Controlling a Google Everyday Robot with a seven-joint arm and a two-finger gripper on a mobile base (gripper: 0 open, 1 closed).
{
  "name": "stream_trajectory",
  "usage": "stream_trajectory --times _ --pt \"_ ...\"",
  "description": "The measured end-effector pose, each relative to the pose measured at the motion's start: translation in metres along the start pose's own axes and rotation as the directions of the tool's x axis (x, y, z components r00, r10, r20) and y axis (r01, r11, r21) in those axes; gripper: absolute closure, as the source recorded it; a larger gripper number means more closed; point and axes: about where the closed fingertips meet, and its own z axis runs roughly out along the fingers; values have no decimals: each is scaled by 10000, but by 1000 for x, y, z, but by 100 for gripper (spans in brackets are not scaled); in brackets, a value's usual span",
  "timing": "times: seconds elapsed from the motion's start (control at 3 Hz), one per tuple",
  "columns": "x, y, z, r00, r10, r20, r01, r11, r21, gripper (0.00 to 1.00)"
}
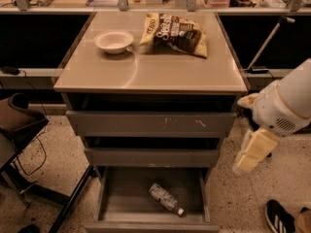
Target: Pick blue plastic bottle from bottom drawer and place on counter
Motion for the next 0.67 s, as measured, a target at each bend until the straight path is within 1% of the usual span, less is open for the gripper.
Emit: stream_trajectory --times 0.33,0.67 --pt "8 16 63 9980 269 580 -223 9967 -784 0" --pt "11 18 109 9961 446 765 -350 9919 -1224 0"
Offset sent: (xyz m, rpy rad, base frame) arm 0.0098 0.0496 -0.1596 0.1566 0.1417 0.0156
